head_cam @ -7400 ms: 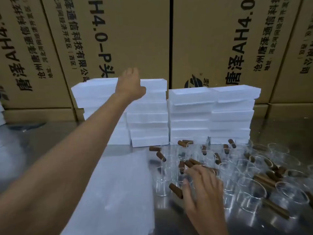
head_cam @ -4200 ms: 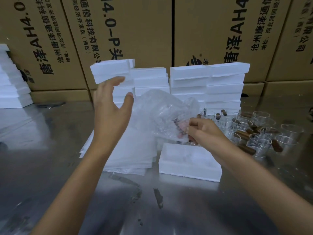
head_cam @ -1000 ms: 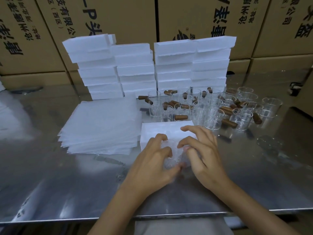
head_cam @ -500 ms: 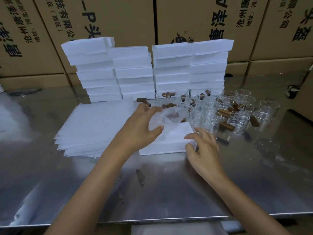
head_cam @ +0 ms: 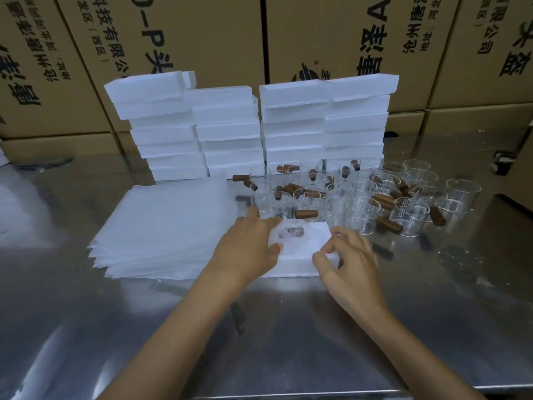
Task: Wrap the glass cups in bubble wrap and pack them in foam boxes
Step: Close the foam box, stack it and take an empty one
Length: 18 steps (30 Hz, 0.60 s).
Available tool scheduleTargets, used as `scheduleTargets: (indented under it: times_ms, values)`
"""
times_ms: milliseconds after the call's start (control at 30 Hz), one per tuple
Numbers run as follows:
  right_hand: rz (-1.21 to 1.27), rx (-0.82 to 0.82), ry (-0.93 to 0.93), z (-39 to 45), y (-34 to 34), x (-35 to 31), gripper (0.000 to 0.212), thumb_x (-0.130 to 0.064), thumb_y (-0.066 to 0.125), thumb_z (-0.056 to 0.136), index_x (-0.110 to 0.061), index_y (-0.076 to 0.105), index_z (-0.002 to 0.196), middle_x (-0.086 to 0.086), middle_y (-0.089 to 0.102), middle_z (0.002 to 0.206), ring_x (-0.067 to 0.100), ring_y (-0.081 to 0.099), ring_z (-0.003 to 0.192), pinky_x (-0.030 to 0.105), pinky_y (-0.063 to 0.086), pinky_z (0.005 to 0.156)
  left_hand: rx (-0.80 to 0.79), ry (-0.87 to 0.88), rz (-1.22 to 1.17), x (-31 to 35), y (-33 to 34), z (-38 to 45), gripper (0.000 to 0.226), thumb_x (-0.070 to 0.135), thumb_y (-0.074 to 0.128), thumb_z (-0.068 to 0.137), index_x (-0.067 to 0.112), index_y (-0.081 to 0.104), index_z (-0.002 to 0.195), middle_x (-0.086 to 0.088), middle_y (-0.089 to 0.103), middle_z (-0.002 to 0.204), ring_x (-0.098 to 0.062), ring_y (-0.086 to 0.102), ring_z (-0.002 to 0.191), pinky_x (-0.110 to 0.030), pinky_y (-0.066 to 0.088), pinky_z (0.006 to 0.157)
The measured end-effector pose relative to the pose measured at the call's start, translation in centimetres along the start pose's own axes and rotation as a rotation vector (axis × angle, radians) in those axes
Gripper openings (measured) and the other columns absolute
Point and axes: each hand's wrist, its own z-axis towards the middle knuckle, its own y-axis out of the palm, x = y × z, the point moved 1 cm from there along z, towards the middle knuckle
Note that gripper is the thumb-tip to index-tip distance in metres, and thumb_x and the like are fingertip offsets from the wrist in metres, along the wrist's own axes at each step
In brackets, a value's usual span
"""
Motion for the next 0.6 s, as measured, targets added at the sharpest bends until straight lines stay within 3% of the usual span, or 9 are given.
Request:
scheduleTargets:
  times_ms: [133, 200, 300, 433, 533, 600]
  values:
    - [0.132, 0.141, -0.035, 2.9, -0.5, -0.5, 0.019, -0.033, 0.05, 0.08, -0.02, 0.063, 0.076, -0.01, 0.061, 0.117, 0.016, 0.049, 0.118, 0.034, 0.033, 0.098, -0.119, 0.021, -0.045, 0.2, -2.3, 0.8, 0.07, 0.059, 0.059, 0.09, 0.033, 0.036, 0.15, -0.004, 0.037, 0.15, -0.025, 0.041, 0.136, -0.036, 0.036, 0.108]
    - [0.188, 0.205, -0.097, 4.7, -0.5, -1.1, 0.017, -0.029, 0.051, 0.085, -0.019, 0.064, 0.083, -0.01, 0.06, 0.11, 0.014, 0.049, 0.113, 0.035, 0.036, 0.097, -0.02, 0.057, -0.104, 0.0, -4.8, 2.7, 0.064, 0.056, 0.056, 0.093, 0.027, 0.04, 0.148, -0.005, 0.043, 0.147, -0.023, 0.043, 0.134, -0.034, 0.035, 0.107]
    - [0.229, 0.22, -0.178, 6.8, 0.3, -1.8, 0.014, -0.021, 0.051, 0.089, -0.016, 0.064, 0.09, -0.008, 0.06, 0.106, 0.011, 0.049, 0.108, 0.038, 0.039, 0.097, 0.24, 0.054, -0.12, -0.8, -8.9, 7.5, 0.046, 0.034, 0.054, 0.1, 0.017, 0.048, 0.142, -0.011, 0.05, 0.14, -0.027, 0.048, 0.129, -0.037, 0.039, 0.106]
    - [0.363, 0.262, -0.184, 7.5, 1.2, -1.3, 0.017, -0.026, 0.047, 0.091, -0.019, 0.063, 0.091, -0.012, 0.061, 0.101, 0.01, 0.053, 0.107, 0.027, 0.039, 0.095, 0.39, -0.03, 0.009, -4.0, -13.3, 16.3, 0.053, 0.014, 0.052, 0.097, 0.008, 0.038, 0.147, -0.017, 0.041, 0.147, -0.033, 0.041, 0.135, -0.042, 0.036, 0.108]
    - [0.386, 0.306, -0.159, 7.9, 1.3, -0.8, 0.02, -0.031, 0.043, 0.091, -0.025, 0.063, 0.092, -0.017, 0.061, 0.099, 0.005, 0.052, 0.107, 0.018, 0.038, 0.092, 0.313, -0.113, 0.12, -6.9, -15.8, 23.3, 0.067, 0.013, 0.059, 0.091, 0.006, 0.029, 0.151, -0.02, 0.032, 0.152, -0.036, 0.034, 0.139, -0.044, 0.036, 0.108]
    - [0.332, 0.324, -0.146, 8.4, 1.6, -0.6, 0.02, -0.03, 0.043, 0.092, -0.027, 0.062, 0.092, -0.02, 0.06, 0.099, 0.004, 0.051, 0.106, 0.024, 0.038, 0.09, 0.193, -0.175, 0.214, -8.5, -16.6, 27.4, 0.086, 0.019, 0.071, 0.086, 0.009, 0.021, 0.155, -0.02, 0.025, 0.156, -0.037, 0.029, 0.142, -0.047, 0.035, 0.111]
